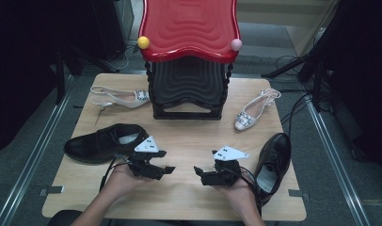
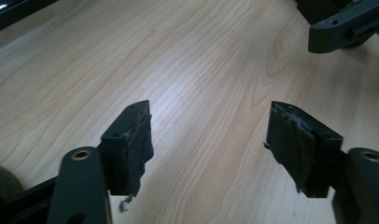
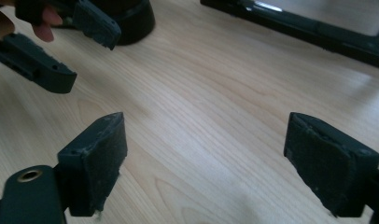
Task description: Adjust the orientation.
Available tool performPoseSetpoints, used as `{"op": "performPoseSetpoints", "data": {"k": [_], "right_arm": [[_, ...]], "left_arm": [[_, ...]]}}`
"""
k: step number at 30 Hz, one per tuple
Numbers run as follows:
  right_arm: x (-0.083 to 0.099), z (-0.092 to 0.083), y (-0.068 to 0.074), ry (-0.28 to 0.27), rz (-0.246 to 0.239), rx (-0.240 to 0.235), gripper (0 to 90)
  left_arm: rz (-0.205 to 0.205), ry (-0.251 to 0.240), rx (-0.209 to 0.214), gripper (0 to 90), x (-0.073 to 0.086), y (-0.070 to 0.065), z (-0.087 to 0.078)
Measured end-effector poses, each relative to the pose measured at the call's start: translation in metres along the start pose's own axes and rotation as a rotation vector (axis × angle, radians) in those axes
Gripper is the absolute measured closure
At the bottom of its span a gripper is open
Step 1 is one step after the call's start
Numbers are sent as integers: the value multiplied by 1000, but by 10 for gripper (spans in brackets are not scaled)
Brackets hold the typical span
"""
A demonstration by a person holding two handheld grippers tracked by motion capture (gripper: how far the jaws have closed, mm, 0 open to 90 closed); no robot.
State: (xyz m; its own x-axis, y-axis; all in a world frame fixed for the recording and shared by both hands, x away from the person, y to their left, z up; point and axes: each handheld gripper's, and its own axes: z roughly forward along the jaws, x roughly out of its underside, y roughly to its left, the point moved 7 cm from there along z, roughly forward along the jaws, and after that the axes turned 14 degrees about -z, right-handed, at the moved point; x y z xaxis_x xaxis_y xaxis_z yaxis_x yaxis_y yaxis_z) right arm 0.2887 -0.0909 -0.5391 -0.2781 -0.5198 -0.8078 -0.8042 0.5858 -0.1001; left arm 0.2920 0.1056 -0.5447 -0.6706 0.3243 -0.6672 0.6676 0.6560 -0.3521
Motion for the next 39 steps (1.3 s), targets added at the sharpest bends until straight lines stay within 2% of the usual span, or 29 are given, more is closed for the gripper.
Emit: {"op": "performPoseSetpoints", "data": {"k": [3, 5, 8, 10, 12, 13, 16, 21, 22, 28, 33, 36, 39], "right_arm": [[2, 1, 0, 19, -22, -13, 216], [4, 2, 0, 29, -33, -18, 238], [4, -1, 0, 23, -45, -45, 375], [5, -1, 0, 43, -44, -61, 418], [7, -1, 0, 58, -43, -67, 444], [7, -1, 0, 60, -45, -70, 457], [7, -1, 1, 63, -49, -73, 457], [8, 3, 3, 69, -66, -85, 449], [8, 4, 4, 71, -66, -88, 441], [3, 8, 4, 53, -37, -115, 422], [2, 13, 7, 71, -62, -134, 427], [1, 16, 10, 75, -74, -145, 429], [1, 18, 11, 82, -77, -146, 429]], "left_arm": [[14, 53, -46, 353, 3, 5, 1], [12, 85, -48, 355, 5, 5, 3], [15, 73, -15, 357, 3, 1, 1], [20, 68, 4, 358, 3, -2, 0], [-25, 67, 50, 354, 2, -3, -3], [-47, 59, 55, 354, 0, -3, -5], [-58, 48, 57, 355, -1, -1, -8], [-66, 43, 34, 355, -1, 7, -16], [-70, 32, 20, 354, -1, 9, -20], [-64, 15, -30, 347, -2, 14, -36], [-64, -5, -62, 348, -5, 18, -52], [-81, -29, -83, 393, -7, 23, -64], [-98, -38, -127, 393, -10, 31, -76]]}}
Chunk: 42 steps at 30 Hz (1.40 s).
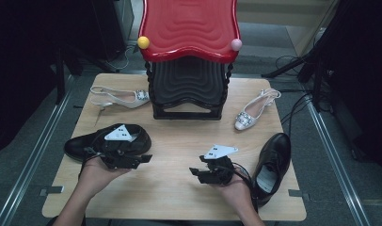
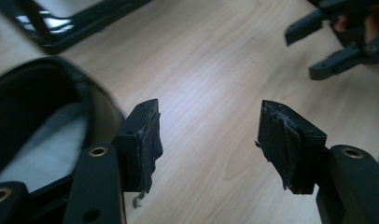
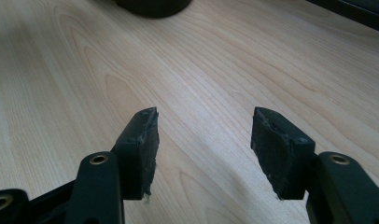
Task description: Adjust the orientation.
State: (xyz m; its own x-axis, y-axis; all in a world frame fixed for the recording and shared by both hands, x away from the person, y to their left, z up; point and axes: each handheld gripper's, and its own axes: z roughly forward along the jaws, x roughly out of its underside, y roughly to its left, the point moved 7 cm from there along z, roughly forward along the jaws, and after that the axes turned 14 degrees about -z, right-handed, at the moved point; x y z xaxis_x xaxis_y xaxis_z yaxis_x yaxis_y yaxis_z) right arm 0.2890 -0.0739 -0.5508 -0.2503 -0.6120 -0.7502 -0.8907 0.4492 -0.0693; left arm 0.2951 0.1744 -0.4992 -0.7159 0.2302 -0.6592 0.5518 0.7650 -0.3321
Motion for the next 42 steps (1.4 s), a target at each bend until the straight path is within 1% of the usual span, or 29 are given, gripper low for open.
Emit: {"op": "performPoseSetpoints", "data": {"k": [3, 6, 7, 8, 9, 10, 11, 12, 13, 14, 17, 18, 19, 20, 21, 22, 24, 26, 27, 29, 30, 32, 35, 36, 37, 38, 39, 40, 42], "right_arm": [[0, 1, 1, 5, 0, -4, 429], [1, 3, 2, 10, 3, -6, 429], [1, 3, 2, 9, 6, -9, 430], [1, 3, 2, 9, 6, -9, 430], [1, 4, 3, 10, 7, -10, 430], [1, 5, 4, 13, 7, -11, 429], [1, 5, 4, 13, 7, -11, 429], [1, 5, 4, 13, 4, -11, 429], [1, 4, 4, 11, 2, -10, 429], [2, 4, 4, 12, 7, -9, 429], [3, 3, 2, 9, 17, -8, 429], [3, 2, 1, 10, 19, -7, 429], [4, 2, 0, 12, 25, -6, 430], [4, 2, 0, 11, 26, -4, 430], [4, 2, 0, 11, 26, -4, 430], [4, 1, -1, 7, 27, -3, 430], [4, 1, -1, 6, 28, -2, 431], [4, 1, -1, 9, 29, -5, 431], [4, 1, 0, 11, 30, -5, 431], [5, 2, 0, 13, 28, -6, 431], [5, 2, 1, 14, 26, -7, 431], [5, 2, 1, 16, 25, -10, 431], [6, 3, 2, 20, 23, -10, 431], [6, 4, 2, 25, 23, -12, 430], [6, 4, 2, 25, 23, -12, 430], [6, 5, 2, 32, 20, -15, 430], [6, 6, 3, 34, 20, -16, 430], [6, 6, 3, 36, 17, -17, 430], [6, 7, 4, 34, 13, -18, 430]], "left_arm": [[-24, -9, -17, 389, -4, 8, -8], [-31, 14, -63, 386, -9, 18, -10], [-31, 14, -63, 384, -9, 18, -10], [-36, 19, -76, 384, -10, 21, -9], [-46, 29, -84, 386, -12, 24, -7], [-60, 49, -113, 390, -16, 33, -1], [-60, 49, -113, 392, -16, 33, -1], [-79, 74, -120, 393, -19, 40, 7], [-90, 86, -113, 396, -20, 42, 11], [-97, 93, -120, 399, -21, 44, 15], [-89, 130, -155, 403, -22, 49, 27], [-88, 129, -173, 404, -24, 50, 29], [-97, 128, -176, 418, -26, 50, 30], [-103, 122, -165, 446, -28, 50, 30], [-103, 122, -165, 458, -28, 50, 30], [-122, 123, -122, 465, -32, 46, 32], [-128, 128, -107, 471, -34, 42, 36], [-138, 138, -123, 464, -34, 43, 42], [-150, 137, -127, 473, -34, 45, 45], [-184, 138, -113, 497, -31, 50, 50], [-188, 127, -113, 512, -30, 51, 52], [-159, 116, -141, 549, -29, 51, 52], [-140, 89, -178, 563, -27, 50, 54], [-137, 97, -190, 576, -27, 50, 55], [-137, 97, -190, 581, -27, 50, 55], [-128, 121, -190, 584, -25, 50, 58], [-107, 139, -218, 610, -24, 53, 62], [-108, 134, -220, 644, -24, 54, 62], [-115, 135, -205, 653, -24, 55, 61]]}}
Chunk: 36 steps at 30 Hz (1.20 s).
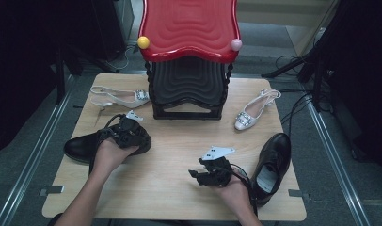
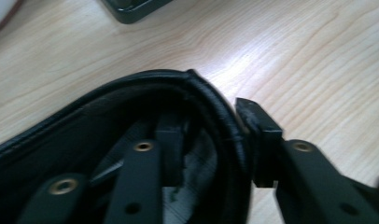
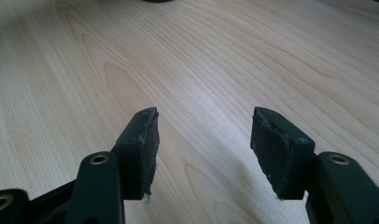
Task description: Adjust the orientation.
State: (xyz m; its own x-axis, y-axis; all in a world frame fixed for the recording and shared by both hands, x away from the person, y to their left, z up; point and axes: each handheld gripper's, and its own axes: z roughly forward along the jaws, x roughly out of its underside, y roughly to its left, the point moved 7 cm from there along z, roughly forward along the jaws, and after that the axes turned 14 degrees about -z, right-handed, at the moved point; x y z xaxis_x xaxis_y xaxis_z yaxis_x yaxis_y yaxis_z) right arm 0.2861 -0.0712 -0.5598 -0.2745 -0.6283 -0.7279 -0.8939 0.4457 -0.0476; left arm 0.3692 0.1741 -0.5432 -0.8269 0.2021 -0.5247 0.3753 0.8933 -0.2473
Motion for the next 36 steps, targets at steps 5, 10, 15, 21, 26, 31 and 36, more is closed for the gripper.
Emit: {"op": "performPoseSetpoints", "data": {"k": [5, 10, 15, 21, 26, 31, 36], "right_arm": [[1, 1, 0, 6, 2, -3, 430], [0, -1, -2, -4, 6, 0, 431], [0, -4, -6, -11, 26, 10, 432], [1, -10, -11, -31, 39, 21, 435], [1, -18, -15, -47, 63, 33, 435], [4, -23, -19, -54, 72, 48, 435], [5, -31, -26, -73, 103, 63, 433]], "left_arm": [[-7, 3, 32, 691, 0, 1, -1], [39, 35, 39, 740, 3, -9, -11], [46, 15, 149, 752, 3, -26, -21], [91, 31, 195, 752, 2, -55, -19], [157, 71, 166, 753, 0, -81, -13], [200, 85, 212, 754, -3, -104, -8], [254, 114, 256, 753, -5, -142, 4]]}}
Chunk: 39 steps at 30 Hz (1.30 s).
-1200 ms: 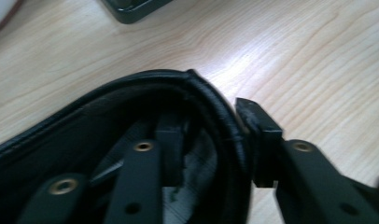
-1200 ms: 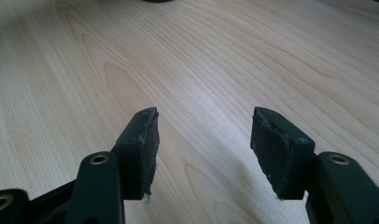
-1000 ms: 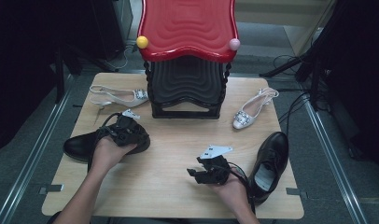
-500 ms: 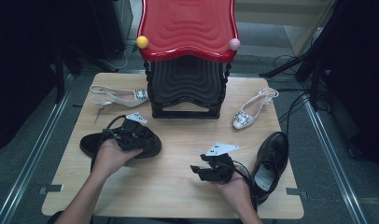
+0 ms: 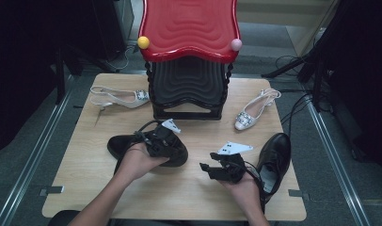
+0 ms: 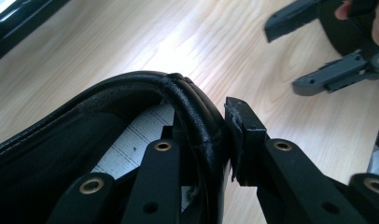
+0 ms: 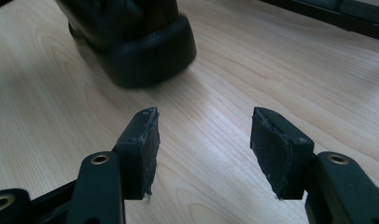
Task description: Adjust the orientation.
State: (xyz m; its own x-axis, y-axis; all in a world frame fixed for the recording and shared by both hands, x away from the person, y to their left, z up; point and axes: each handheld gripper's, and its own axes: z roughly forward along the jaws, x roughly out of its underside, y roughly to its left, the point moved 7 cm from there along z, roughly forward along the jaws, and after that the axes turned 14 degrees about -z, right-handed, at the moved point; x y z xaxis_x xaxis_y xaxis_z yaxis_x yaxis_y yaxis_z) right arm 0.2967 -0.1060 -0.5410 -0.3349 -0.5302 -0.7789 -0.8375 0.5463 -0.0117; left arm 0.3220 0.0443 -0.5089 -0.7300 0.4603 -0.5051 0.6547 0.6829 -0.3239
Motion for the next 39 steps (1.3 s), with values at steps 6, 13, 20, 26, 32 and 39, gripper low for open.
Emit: {"op": "performPoseSetpoints", "data": {"k": [6, 13, 20, 26, 32, 39], "right_arm": [[4, 3, 4, 25, -9, 4, 430], [6, 3, 3, 27, -2, 2, 430], [8, 4, 6, 37, -7, 1, 430], [8, 3, 6, 31, -7, 3, 430], [8, 4, 6, 35, -8, 1, 430], [7, 6, 6, 34, -10, -2, 430]], "left_arm": [[11, 18, 5, 748, -7, -12, 21], [17, 55, -26, 728, -4, -13, 41], [-8, 24, 13, 534, -7, -15, 37], [-27, -43, 31, 481, -10, -12, 12], [-19, -79, 39, 446, -5, -10, -17], [-41, -123, 37, 432, 2, -6, -38]]}}
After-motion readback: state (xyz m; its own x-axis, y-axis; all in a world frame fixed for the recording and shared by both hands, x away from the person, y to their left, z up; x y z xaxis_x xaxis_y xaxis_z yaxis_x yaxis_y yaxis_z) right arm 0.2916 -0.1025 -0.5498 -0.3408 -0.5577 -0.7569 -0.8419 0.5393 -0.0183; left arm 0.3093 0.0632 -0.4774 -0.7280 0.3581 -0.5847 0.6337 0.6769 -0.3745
